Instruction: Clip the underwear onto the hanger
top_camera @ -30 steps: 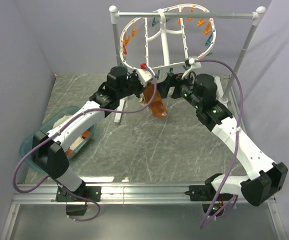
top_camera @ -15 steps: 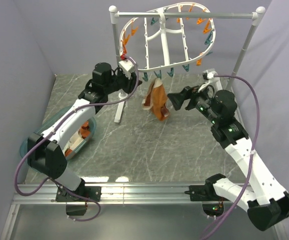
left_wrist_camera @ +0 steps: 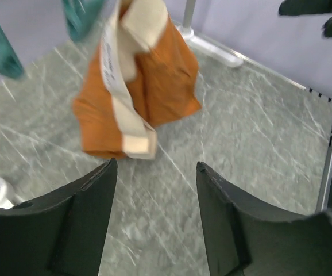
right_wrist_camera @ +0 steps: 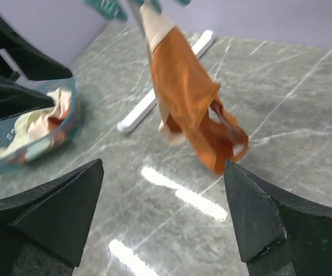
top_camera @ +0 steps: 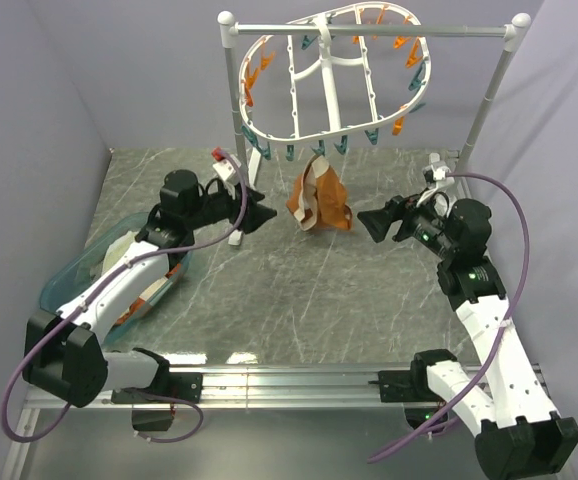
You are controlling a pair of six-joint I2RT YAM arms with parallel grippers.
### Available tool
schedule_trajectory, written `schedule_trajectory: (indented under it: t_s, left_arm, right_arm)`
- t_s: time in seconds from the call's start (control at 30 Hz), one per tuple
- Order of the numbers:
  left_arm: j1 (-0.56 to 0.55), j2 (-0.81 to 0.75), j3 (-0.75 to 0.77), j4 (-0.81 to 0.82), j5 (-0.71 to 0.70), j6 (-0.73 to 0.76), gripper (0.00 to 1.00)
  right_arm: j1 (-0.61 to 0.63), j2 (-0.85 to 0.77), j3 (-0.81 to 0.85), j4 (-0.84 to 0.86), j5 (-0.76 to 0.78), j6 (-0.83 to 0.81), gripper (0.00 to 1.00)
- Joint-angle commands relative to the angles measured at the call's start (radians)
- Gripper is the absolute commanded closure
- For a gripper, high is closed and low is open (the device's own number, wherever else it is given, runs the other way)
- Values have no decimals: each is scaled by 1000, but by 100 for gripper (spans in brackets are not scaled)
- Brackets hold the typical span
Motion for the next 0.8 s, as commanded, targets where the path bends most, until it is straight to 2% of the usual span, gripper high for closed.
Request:
schedule_trajectory:
  t_s: [0.0,0.07,0.13,0.23,0.33,0.63,0.77]
  left_arm:
    - [-4,-58,-70,113,-8,-38,37]
    - [-4,-88,-93,124,-61,5,37]
    - [-1,-105,-93,125,-125,25,36]
    - [2,-125,-95,151,-89,58,37]
    - [3,-120,-100,223,-58,63,37]
    - [140,26,-101,565,2,-67,43]
    - [181,127,-70,722,60,-135,43]
  right_arm:
    - [-34,-42,-11,16,-178,-60,7]
    - [-35,-38,-13,32,-228,-63,8]
    - [-37,-1,22,32,-277,-54,1]
    - [-35,51,59,26,-319,-48,0]
    - [-28,73,45,104,-310,-9,4]
    - [120,172,170,197,-133,-8,13]
    - [205,212,219,246,-45,-37,20]
